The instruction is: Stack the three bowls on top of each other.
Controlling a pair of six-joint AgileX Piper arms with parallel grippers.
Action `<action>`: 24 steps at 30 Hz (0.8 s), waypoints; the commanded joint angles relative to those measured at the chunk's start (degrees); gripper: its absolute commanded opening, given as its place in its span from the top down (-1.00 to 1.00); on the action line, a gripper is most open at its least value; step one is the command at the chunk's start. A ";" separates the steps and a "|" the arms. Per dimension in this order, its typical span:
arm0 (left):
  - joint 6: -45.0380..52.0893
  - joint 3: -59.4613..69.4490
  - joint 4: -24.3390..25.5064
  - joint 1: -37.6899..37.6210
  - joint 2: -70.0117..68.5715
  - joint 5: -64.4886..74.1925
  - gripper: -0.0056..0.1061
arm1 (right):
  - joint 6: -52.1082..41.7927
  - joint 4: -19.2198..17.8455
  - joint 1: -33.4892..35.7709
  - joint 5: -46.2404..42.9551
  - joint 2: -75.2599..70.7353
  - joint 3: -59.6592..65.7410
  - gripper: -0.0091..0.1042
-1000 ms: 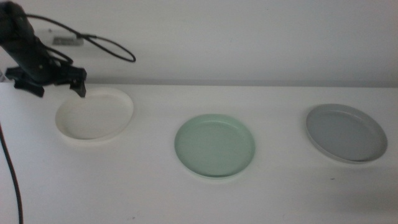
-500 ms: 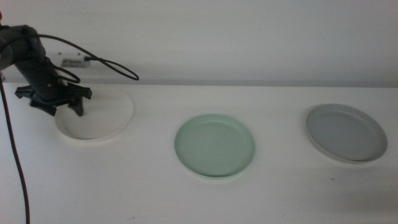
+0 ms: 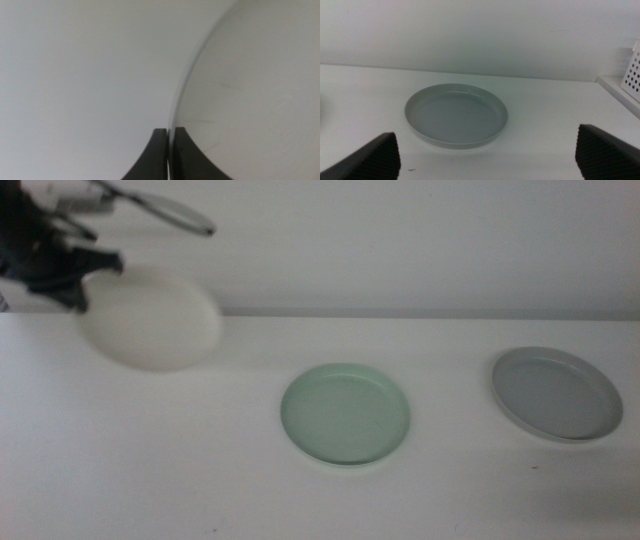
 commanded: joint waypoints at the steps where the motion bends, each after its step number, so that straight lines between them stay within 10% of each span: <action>1: -2.11 2.68 -4.02 -5.79 -5.89 5.65 0.93 | -0.10 -0.39 0.10 -0.43 -2.22 2.56 -0.81; 11: -17.10 13.18 -2.55 -28.12 -8.28 -7.44 0.92 | -0.10 -0.39 0.10 -0.43 -2.22 2.56 -0.81; 24: -14.96 9.34 -6.44 -29.90 2.69 -10.04 0.92 | -0.10 -0.39 0.10 -0.43 -2.22 2.56 -0.81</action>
